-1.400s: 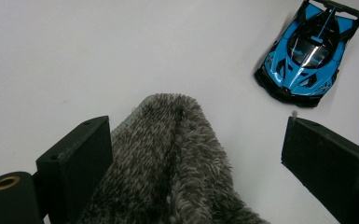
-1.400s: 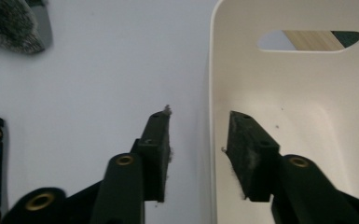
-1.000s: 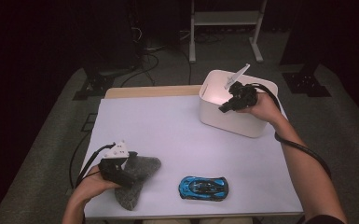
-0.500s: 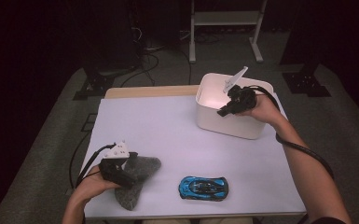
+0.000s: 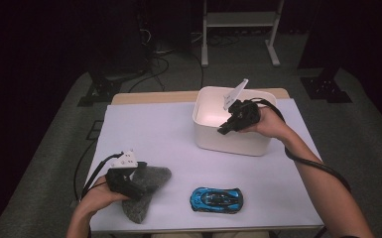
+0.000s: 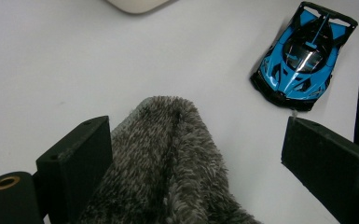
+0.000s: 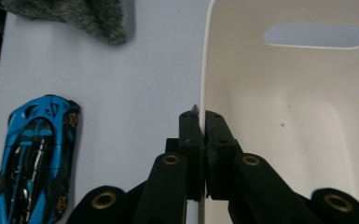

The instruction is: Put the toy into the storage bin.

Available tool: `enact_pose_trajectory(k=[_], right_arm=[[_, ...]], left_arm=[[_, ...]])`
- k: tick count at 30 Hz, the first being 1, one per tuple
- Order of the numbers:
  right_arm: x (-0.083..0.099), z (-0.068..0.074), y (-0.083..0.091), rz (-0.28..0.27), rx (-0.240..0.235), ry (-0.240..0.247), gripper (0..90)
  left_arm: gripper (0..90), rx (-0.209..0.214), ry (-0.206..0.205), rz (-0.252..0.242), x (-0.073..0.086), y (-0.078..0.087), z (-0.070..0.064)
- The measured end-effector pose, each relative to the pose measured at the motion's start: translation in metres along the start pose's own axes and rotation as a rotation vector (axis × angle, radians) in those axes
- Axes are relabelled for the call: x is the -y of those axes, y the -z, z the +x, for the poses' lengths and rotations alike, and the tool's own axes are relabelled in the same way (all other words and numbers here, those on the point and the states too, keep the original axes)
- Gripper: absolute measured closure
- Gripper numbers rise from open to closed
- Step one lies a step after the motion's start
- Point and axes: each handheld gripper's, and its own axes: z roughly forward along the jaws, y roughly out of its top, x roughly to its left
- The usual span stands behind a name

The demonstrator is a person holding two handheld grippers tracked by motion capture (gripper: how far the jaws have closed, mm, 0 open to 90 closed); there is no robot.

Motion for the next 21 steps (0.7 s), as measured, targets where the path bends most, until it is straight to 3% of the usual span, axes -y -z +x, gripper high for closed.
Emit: enact_pose_trajectory(k=[6,21], right_arm=[[-0.016,0.021,-0.013,0.0,-0.055,0.065,85.2],[-0.034,0.051,-0.027,0.014,-0.127,0.134,84.9]], left_arm=[[8.2,0.0,-0.003,-0.002,0.0,0.0,0.0],[8.3,0.003,-0.006,0.005,0.0,-0.002,-0.002]])
